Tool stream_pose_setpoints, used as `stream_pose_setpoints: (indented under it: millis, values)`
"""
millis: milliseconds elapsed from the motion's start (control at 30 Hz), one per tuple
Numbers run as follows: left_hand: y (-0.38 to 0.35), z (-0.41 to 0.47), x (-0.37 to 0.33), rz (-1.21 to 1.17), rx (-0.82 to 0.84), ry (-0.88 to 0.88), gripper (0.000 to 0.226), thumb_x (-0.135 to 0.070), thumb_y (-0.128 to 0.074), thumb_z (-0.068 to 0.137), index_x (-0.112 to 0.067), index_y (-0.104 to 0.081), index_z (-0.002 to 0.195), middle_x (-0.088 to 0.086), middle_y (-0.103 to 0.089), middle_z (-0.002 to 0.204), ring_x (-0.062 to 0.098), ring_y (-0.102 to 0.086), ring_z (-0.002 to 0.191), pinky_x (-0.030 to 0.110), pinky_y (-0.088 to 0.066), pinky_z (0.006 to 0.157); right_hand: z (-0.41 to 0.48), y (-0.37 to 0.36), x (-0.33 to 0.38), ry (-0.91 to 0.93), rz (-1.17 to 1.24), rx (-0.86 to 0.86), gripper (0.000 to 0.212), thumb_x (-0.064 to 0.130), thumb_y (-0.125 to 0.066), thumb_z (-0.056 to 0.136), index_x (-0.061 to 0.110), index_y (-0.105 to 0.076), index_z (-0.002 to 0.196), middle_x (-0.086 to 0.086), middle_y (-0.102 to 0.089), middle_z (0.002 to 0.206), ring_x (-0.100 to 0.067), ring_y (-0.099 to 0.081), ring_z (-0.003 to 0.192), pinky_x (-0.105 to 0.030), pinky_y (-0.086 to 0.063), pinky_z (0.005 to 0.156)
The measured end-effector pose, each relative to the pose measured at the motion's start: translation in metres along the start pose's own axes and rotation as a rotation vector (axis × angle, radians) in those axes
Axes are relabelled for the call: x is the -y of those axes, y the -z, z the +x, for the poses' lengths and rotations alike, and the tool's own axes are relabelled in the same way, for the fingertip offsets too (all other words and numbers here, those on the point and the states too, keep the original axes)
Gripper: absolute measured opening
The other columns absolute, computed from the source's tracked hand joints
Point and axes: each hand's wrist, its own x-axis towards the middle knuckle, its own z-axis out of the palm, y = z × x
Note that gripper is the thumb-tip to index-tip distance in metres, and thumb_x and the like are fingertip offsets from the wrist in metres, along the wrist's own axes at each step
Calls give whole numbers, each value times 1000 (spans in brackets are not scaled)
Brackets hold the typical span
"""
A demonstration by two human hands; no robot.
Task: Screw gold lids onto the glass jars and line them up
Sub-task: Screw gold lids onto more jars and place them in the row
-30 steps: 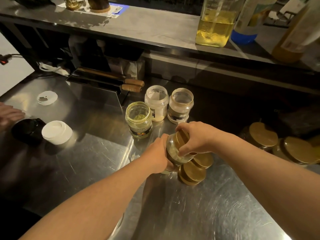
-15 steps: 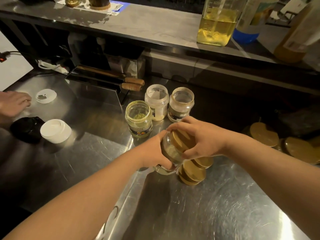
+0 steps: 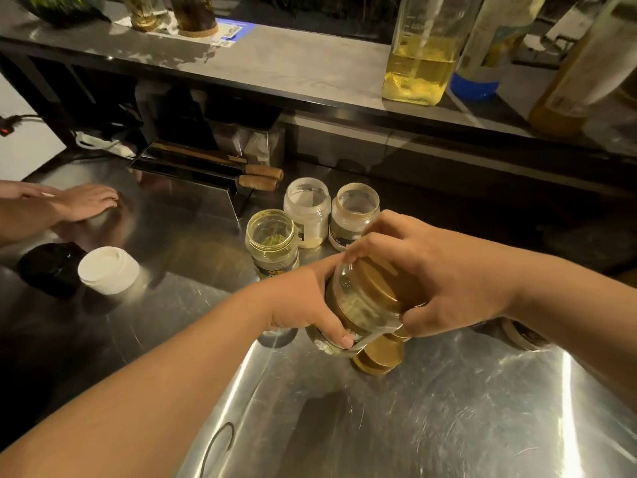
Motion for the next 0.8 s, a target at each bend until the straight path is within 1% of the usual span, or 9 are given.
stream_pose_setpoints:
  millis: [167,300,400,500,567,633,667,733,800]
  values:
    - [-8,1,-8,-20,-63,-38,96,-4,-104,65,-53,-57,134,-23,-77,124,4,-73,120,24,-61,96,1,4,0,-96,3,-12,89,59,-80,71,52,-31,146,13,-37,132,-11,-49,113,-27,-60,78]
    - [-16,2,-15,73,-165,-38,108,-24,-108,59,-54,-49,145,-24,-71,131,3,-69,125,33,-62,104,4,8,-2,-191,-59,-29,86,74,-70,70,51,-32,143,14,-44,121,-10,-55,100,-24,-57,73]
    - [-25,1,-20,98,-279,-46,102,-33,-106,53,-55,-51,135,-21,-68,129,5,-69,119,39,-64,101,8,10,-2,-298,-103,-32,88,85,-58,72,42,-35,145,13,-51,113,-8,-56,91,-24,-52,72]
    - [-36,0,-26,208,-421,-67,96,-43,-104,48,-47,-53,129,-14,-62,129,16,-62,122,49,-62,98,14,7,1,-447,-67,-35,85,99,-41,75,33,-47,127,7,-63,95,-12,-62,80,-28,-55,66]
    - [-41,-1,-28,320,-478,-67,95,-50,-103,49,-44,-50,128,-14,-55,127,20,-51,124,52,-58,101,18,5,3,-559,-78,-37,100,110,-19,62,30,-55,109,5,-68,86,-13,-66,73,-30,-57,64]
    - [-43,-2,-28,399,-488,-52,99,-54,-102,51,-46,-43,131,-16,-49,128,18,-43,125,50,-53,106,17,8,0,-648,-41,10,122,113,-5,49,27,-65,110,1,-76,95,-14,-72,79,-30,-59,70]
    - [-43,-3,-28,405,-487,-46,100,-54,-102,52,-47,-42,132,-16,-48,128,18,-41,126,50,-52,107,13,12,-4,-672,39,38,129,113,-10,50,25,-65,126,0,-76,114,-14,-72,93,-26,-56,74]
    - [-41,-5,-28,370,-483,-36,98,-53,-102,52,-45,-45,132,-17,-48,130,18,-43,127,52,-52,107,5,22,-11,-597,266,90,120,105,-48,59,40,-36,159,8,-52,152,-12,-56,119,-17,-42,78]
    - [-40,-6,-29,366,-476,-21,97,-54,-99,51,-46,-44,130,-18,-48,129,18,-45,127,54,-54,106,-5,29,-13,-433,373,122,112,75,-83,64,64,-20,156,24,-34,154,-9,-44,131,-19,-46,83]
